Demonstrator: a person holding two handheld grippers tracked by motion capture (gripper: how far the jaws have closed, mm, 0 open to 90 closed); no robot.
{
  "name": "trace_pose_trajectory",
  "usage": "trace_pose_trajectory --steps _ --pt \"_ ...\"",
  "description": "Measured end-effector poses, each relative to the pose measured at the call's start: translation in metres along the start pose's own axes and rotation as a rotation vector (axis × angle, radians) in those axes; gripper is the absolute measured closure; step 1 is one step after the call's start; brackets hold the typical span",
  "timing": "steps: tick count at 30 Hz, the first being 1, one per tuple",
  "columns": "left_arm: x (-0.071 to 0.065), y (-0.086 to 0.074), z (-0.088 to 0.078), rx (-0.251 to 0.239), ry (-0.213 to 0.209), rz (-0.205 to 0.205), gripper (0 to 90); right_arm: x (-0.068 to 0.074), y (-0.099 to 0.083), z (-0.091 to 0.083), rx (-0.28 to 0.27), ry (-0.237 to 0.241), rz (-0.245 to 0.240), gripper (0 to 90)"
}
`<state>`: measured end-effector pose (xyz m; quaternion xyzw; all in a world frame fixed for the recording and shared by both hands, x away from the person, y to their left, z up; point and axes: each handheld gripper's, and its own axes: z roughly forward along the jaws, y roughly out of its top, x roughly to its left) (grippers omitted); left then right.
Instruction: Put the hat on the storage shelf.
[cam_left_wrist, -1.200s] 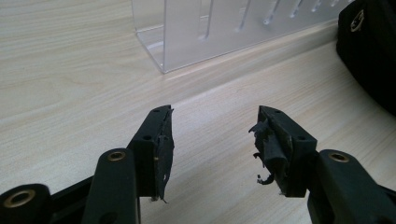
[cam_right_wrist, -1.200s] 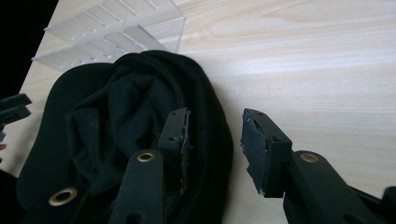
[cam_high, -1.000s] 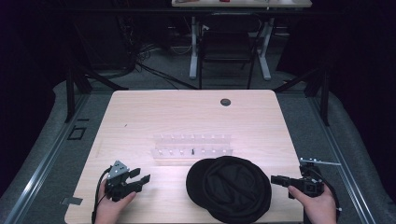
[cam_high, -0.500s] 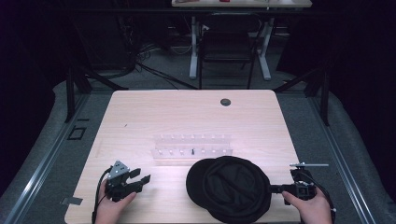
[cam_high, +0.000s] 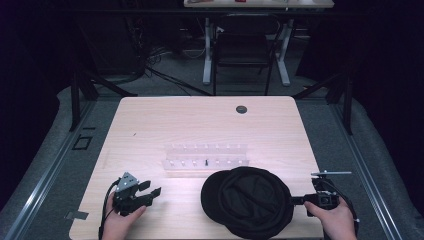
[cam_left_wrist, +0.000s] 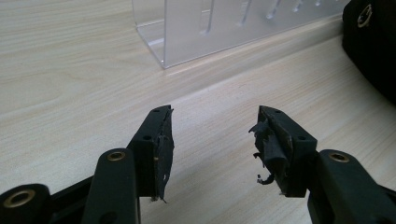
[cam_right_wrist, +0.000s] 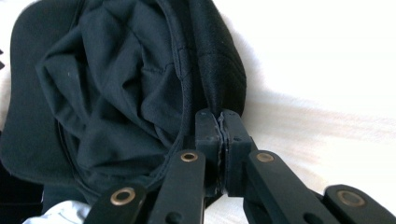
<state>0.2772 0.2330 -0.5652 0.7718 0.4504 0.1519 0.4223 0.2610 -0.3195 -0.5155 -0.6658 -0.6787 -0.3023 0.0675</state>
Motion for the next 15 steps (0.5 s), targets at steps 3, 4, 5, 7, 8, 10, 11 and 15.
trace_pose_trajectory --steps 3,4,5,7,8,10,11,15 --pt "0.000 0.000 0.001 -0.001 -0.001 -0.002 46.7 0.000 0.005 -0.003 -0.014 -0.025 -0.009 87.8" --pt "0.000 0.000 0.001 -0.001 -0.001 -0.002 46.7 0.000 0.005 -0.003 -0.014 -0.025 -0.009 87.8" --pt "0.000 0.000 0.001 0.000 0.000 -0.001 46.7 0.000 0.007 -0.004 -0.017 -0.036 -0.013 87.8" --pt "0.000 0.000 0.000 0.001 0.000 0.001 46.7 0.000 0.015 -0.008 0.000 -0.056 -0.026 87.7" --pt "0.000 0.000 0.000 0.001 0.000 0.001 46.7 0.000 0.017 -0.008 0.001 -0.067 -0.024 87.5" --pt "0.000 0.000 0.001 0.003 0.002 -0.002 46.7 0.000 0.023 -0.008 0.032 -0.080 -0.035 87.3" --pt "0.000 0.000 0.001 0.003 0.002 0.000 46.7 0.001 0.025 -0.007 0.033 -0.084 -0.033 87.2" --pt "0.000 0.000 0.002 0.007 0.001 0.002 46.7 0.004 0.032 -0.005 0.068 -0.102 -0.050 86.2"
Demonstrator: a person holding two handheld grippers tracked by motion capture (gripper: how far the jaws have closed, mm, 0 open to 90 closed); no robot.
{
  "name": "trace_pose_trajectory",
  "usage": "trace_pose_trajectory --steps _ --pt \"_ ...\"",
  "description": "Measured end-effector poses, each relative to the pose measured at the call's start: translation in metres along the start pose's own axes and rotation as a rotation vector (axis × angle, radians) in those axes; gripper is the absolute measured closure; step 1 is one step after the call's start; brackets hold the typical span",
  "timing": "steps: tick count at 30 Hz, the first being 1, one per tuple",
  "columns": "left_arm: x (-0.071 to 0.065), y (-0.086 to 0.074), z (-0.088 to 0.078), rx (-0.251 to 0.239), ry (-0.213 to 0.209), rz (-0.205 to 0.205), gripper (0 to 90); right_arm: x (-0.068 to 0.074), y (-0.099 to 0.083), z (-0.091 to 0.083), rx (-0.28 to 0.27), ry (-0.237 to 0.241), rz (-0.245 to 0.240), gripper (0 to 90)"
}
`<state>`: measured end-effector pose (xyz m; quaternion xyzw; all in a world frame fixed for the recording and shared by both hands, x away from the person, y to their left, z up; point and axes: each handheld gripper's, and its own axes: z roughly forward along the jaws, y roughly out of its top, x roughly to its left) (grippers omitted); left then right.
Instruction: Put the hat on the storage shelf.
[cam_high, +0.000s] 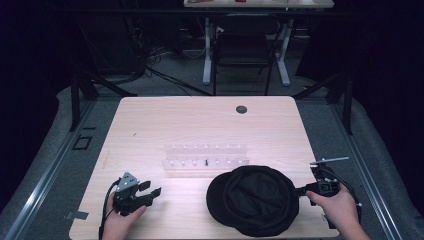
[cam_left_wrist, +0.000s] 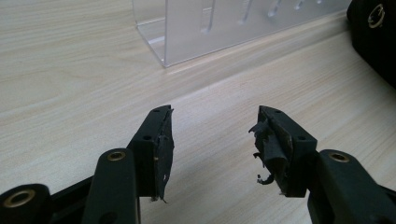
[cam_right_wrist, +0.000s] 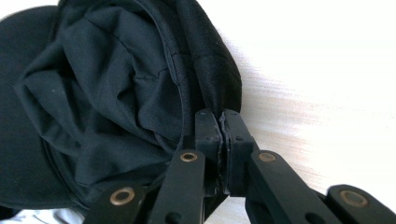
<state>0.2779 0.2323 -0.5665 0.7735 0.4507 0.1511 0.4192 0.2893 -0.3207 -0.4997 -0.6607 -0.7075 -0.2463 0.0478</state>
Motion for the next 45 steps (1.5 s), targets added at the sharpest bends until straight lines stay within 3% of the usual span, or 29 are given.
trace_pose_trajectory --steps 2,9,16,17,20,23,24,34,35,38,45 --pt "0.000 0.000 0.000 0.010 -0.003 0.004 46.7 0.004 0.007 0.001 0.052 -0.016 -0.031 83.3" --pt "0.000 0.000 0.001 0.002 0.000 0.004 46.7 0.012 0.018 0.008 0.103 -0.078 -0.075 82.0" --pt "0.000 0.000 0.001 0.005 -0.002 0.003 46.8 0.011 0.024 0.014 0.137 -0.094 -0.074 80.6" --pt "0.000 0.000 0.001 0.001 -0.001 0.004 46.7 0.011 0.024 0.016 0.116 -0.083 -0.060 80.5" --pt "0.000 0.000 0.001 0.004 -0.003 0.004 46.7 0.008 0.027 0.018 0.155 -0.095 -0.080 80.5" --pt "0.000 0.000 0.001 0.006 -0.002 0.005 46.7 0.006 0.026 0.021 0.144 -0.089 -0.071 80.5" --pt "0.000 0.000 0.001 0.005 -0.002 0.001 46.7 0.005 0.028 0.022 0.167 -0.085 -0.078 80.5" --pt "0.000 0.000 0.002 0.006 -0.003 0.003 46.7 0.000 0.029 0.029 0.185 -0.070 -0.066 78.7" --pt "0.000 0.000 0.002 0.007 -0.004 0.002 46.7 0.000 0.028 0.033 0.171 -0.064 -0.049 79.8" --pt "0.000 0.000 0.002 0.007 -0.005 0.002 46.7 -0.002 0.030 0.031 0.212 -0.063 -0.075 81.4" --pt "0.000 0.000 0.002 0.007 -0.006 0.000 46.7 0.002 0.029 0.030 0.208 -0.054 -0.068 86.7"
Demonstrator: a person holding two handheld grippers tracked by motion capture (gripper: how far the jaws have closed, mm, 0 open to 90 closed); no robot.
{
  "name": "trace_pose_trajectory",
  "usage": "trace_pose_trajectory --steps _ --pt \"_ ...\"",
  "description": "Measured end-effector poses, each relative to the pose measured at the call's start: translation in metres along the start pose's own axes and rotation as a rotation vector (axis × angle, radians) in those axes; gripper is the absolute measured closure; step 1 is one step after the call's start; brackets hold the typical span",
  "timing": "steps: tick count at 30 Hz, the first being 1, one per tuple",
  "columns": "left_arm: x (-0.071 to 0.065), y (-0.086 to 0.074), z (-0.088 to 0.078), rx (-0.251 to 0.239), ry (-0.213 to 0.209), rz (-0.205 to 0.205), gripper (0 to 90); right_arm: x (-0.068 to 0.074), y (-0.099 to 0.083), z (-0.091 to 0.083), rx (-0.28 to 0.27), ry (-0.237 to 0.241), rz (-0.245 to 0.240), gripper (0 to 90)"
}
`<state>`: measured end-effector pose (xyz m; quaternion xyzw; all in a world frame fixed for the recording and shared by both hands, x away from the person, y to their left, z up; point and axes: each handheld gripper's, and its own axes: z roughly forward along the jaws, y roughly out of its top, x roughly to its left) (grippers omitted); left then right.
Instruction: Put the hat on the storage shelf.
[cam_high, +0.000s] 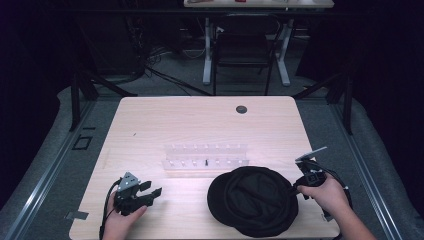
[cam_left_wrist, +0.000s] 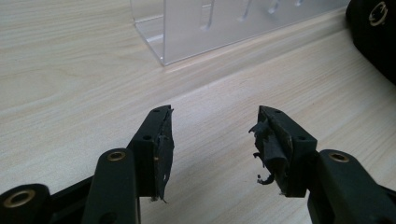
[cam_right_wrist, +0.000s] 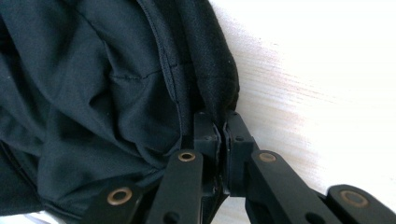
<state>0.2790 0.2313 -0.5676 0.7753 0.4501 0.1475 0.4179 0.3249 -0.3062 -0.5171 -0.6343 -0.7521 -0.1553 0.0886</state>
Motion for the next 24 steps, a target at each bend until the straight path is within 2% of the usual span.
trace_pose_trajectory --steps 1,2,4,5,6,7,12,13,15,17,19,20,21,23,24 --pt "0.000 0.000 0.000 0.000 0.000 0.000 46.7 0.000 0.000 0.000 0.000 0.000 0.000 86.7" --pt "0.000 0.000 0.000 0.003 0.002 0.001 46.7 0.000 0.001 -0.004 0.036 -0.004 -0.025 86.9" --pt "0.000 0.000 0.000 0.002 0.003 0.001 46.7 0.001 0.001 -0.006 0.041 -0.001 -0.022 87.1" --pt "0.001 0.000 0.000 0.002 0.003 0.000 46.7 0.002 0.001 -0.007 0.029 0.002 -0.004 87.1" --pt "0.001 0.000 0.000 0.000 0.002 0.000 46.7 0.001 0.002 -0.010 0.049 0.001 -0.017 87.2" --pt "0.001 0.000 0.000 0.000 0.002 0.000 46.7 0.003 0.001 -0.011 0.036 0.010 0.003 87.3" --pt "0.001 0.000 0.000 -0.001 0.004 -0.004 46.7 0.009 0.000 -0.016 0.046 0.010 0.001 87.5" --pt "0.000 0.000 0.000 -0.003 0.004 -0.005 46.7 0.008 0.001 -0.020 0.080 0.005 -0.030 87.6" --pt "0.001 0.000 -0.001 0.000 0.003 -0.006 46.7 0.011 -0.002 -0.022 0.030 0.030 0.010 87.6" --pt "0.001 0.000 -0.001 -0.001 0.004 -0.006 46.7 0.010 -0.001 -0.025 0.041 0.044 0.007 87.7" --pt "0.001 0.000 -0.001 -0.001 0.007 -0.005 46.7 0.011 -0.002 -0.033 0.027 0.077 0.015 87.8" --pt "0.001 0.000 -0.001 -0.001 0.005 -0.005 46.7 0.010 -0.002 -0.038 0.042 0.086 -0.001 87.8" --pt "0.001 0.000 -0.001 0.000 0.006 -0.005 46.7 0.013 -0.004 -0.038 0.004 0.103 0.032 87.8" --pt "0.001 0.000 -0.001 0.000 0.006 -0.002 46.7 0.015 -0.004 -0.043 0.017 0.105 0.008 87.8" --pt "0.001 0.000 -0.001 0.001 0.006 -0.002 46.7 0.017 -0.004 -0.046 0.011 0.106 0.014 87.9"
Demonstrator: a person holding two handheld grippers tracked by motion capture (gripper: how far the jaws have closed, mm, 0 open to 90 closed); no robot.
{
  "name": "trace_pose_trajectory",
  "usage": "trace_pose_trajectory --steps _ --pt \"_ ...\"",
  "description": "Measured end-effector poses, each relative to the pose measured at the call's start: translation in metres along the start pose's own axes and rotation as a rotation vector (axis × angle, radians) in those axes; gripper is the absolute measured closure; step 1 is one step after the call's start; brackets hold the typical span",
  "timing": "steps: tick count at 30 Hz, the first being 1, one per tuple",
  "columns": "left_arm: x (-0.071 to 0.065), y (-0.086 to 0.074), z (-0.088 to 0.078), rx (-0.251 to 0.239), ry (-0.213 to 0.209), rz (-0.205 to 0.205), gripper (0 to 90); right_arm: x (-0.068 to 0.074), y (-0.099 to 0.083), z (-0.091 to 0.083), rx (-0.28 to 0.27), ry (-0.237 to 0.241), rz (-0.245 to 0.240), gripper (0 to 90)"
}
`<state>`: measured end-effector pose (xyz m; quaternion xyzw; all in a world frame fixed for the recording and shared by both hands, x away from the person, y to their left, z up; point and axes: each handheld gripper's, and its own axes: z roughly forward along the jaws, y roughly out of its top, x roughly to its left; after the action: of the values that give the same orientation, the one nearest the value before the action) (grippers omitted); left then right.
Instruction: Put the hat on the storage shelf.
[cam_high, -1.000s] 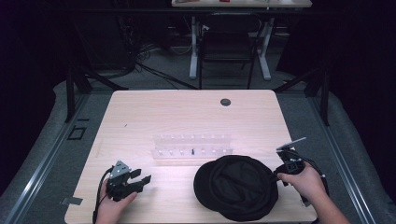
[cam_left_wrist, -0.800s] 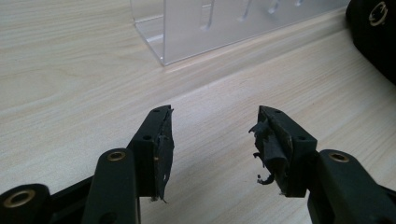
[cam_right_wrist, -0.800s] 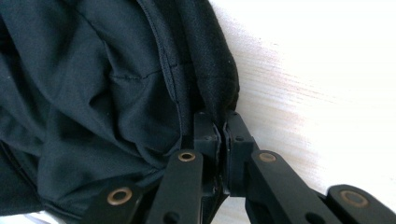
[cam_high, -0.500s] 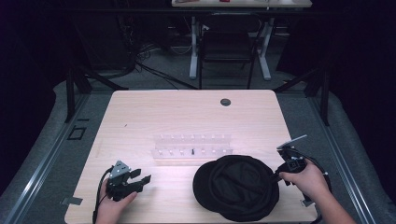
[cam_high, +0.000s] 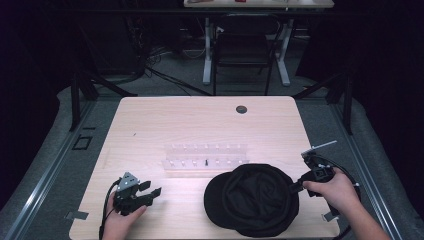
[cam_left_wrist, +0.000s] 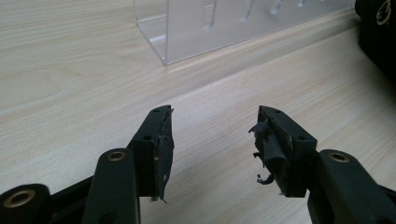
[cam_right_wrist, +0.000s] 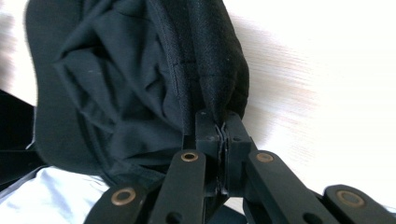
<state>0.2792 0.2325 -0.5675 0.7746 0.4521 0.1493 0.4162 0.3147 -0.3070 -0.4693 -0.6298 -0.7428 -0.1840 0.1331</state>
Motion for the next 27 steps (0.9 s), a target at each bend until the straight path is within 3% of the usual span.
trace_pose_trajectory --steps 2,4,7,11,12,16,19,20,21,25,26,27 --pt "0.000 0.000 0.000 0.000 0.000 0.000 46.7 0.003 -0.001 0.000 -0.021 0.003 0.009 87.9" --pt "0.000 0.000 0.000 -0.001 0.001 -0.001 46.8 0.008 -0.001 -0.007 0.001 0.016 -0.023 87.9" --pt "0.000 0.000 0.000 -0.002 0.002 -0.003 46.7 0.013 -0.002 -0.009 -0.023 0.028 -0.005 87.9" --pt "0.000 0.000 0.000 -0.003 0.001 -0.004 46.8 0.020 -0.001 -0.016 -0.039 0.072 0.003 87.9" --pt "0.000 0.000 0.000 -0.005 0.002 -0.004 46.7 0.021 0.000 -0.021 -0.027 0.098 -0.015 87.9" --pt "0.000 0.000 0.000 -0.007 0.002 -0.004 46.7 0.028 0.000 -0.025 -0.046 0.118 -0.001 88.0" --pt "0.000 0.000 0.000 -0.007 0.002 -0.004 46.7 0.034 0.001 -0.030 -0.033 0.145 -0.038 88.0" --pt "0.000 0.000 0.000 -0.006 0.001 -0.004 46.7 0.042 0.001 -0.031 -0.056 0.161 -0.021 88.0" --pt "0.000 0.000 0.000 -0.004 0.002 -0.004 46.7 0.043 0.002 -0.033 -0.047 0.176 -0.039 88.0" --pt "0.000 0.000 -0.001 -0.004 0.000 -0.005 46.7 0.051 0.002 -0.037 -0.059 0.225 -0.043 88.0" --pt "0.000 0.000 -0.001 -0.002 0.001 -0.003 46.7 0.056 0.002 -0.038 -0.074 0.263 -0.030 88.1" --pt "0.000 0.000 -0.001 -0.002 0.001 -0.003 46.7 0.056 0.002 -0.038 -0.074 0.263 -0.030 88.1"
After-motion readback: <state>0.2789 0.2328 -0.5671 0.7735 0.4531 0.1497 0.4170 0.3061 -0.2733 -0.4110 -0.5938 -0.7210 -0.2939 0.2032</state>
